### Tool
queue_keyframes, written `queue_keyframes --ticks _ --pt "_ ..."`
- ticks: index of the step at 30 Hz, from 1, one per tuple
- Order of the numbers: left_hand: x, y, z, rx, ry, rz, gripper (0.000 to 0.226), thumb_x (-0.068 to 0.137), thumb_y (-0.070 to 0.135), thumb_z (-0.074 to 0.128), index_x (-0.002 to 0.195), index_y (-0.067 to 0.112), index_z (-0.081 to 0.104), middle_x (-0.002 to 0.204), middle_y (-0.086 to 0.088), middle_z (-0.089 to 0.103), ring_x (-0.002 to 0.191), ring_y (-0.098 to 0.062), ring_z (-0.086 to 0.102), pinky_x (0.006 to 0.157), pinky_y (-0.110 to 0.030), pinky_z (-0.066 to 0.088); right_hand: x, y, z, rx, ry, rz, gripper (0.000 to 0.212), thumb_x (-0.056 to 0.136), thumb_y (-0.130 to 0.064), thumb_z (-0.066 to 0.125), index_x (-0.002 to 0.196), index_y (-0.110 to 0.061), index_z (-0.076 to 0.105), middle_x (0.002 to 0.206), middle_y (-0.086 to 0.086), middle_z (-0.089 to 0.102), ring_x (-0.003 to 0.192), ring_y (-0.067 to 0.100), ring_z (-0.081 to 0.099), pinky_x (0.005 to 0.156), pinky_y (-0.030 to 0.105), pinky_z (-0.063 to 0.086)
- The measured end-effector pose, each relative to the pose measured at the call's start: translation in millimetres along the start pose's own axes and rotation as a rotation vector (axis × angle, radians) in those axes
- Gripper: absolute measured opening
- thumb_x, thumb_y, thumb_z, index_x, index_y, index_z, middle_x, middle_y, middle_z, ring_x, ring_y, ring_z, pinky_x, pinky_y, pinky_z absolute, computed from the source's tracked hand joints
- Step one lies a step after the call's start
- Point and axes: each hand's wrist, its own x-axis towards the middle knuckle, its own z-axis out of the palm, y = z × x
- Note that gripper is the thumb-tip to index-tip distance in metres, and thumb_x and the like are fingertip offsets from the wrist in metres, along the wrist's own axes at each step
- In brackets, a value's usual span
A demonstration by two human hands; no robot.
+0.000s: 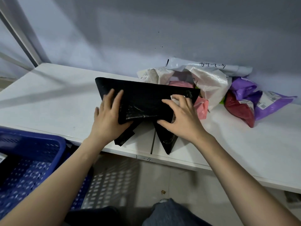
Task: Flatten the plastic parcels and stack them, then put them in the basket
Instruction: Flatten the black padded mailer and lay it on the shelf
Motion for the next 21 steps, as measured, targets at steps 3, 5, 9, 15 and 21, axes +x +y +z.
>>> queue_keyframes --ticks 3,5,9,15,21 --pt "-4.3 -2.9 0.5 -0.297 -0.023 -0.264 0.121 0.067 0.044 0.080 0.150 0.025 -0.007 0.158 -0.010 0.000 0.146 -0.025 0.013 0.112 -0.045 0.026 -9.7 3.9 12.1 -0.015 0.017 -0.006 0.079 0.076 -0.047 0.068 0.142 -0.023 0.033 0.146 0.004 0.027 0.136 0.022 0.023 0.112 0.041 0.028" --pt "-5.0 -6.8 5.0 -0.443 -0.119 -0.410 0.128 0.068 0.047 0.078 0.147 0.021 -0.019 0.156 -0.007 0.018 0.142 -0.023 0.025 0.108 -0.036 0.031 -12.3 4.2 17.5 0.058 0.070 -0.004 0.076 0.076 -0.038 0.071 0.139 -0.016 0.035 0.140 0.007 0.032 0.131 0.025 0.030 0.111 0.037 0.033" --pt "-8.1 -17.1 20.0 -0.539 -0.264 -0.504 0.122 0.066 0.046 0.080 0.147 0.022 -0.009 0.140 -0.003 0.046 0.124 -0.025 0.049 0.099 -0.037 0.043 -10.0 4.4 16.8 0.166 0.102 0.004 0.060 0.080 -0.028 0.070 0.129 -0.009 0.041 0.134 0.005 0.040 0.130 0.021 0.036 0.110 0.030 0.033" --pt "-3.6 -14.0 17.3 -0.610 -0.216 -0.393 0.103 0.074 0.020 0.078 0.148 0.035 0.006 0.124 0.005 0.050 0.112 -0.019 0.051 0.098 -0.036 0.044 -6.7 9.9 14.9 0.079 0.212 0.047 0.054 0.086 -0.025 0.065 0.135 -0.009 0.048 0.132 0.014 0.040 0.126 0.028 0.036 0.107 0.035 0.036" --pt "5.9 -20.5 13.1 -0.647 -0.220 -0.364 0.092 0.072 0.015 0.079 0.143 0.030 0.023 0.128 0.005 0.052 0.118 -0.019 0.051 0.101 -0.042 0.045 -0.2 10.5 4.9 0.034 0.194 0.034 0.056 0.090 -0.023 0.060 0.142 -0.016 0.039 0.127 0.008 0.045 0.121 0.023 0.041 0.099 0.028 0.033"
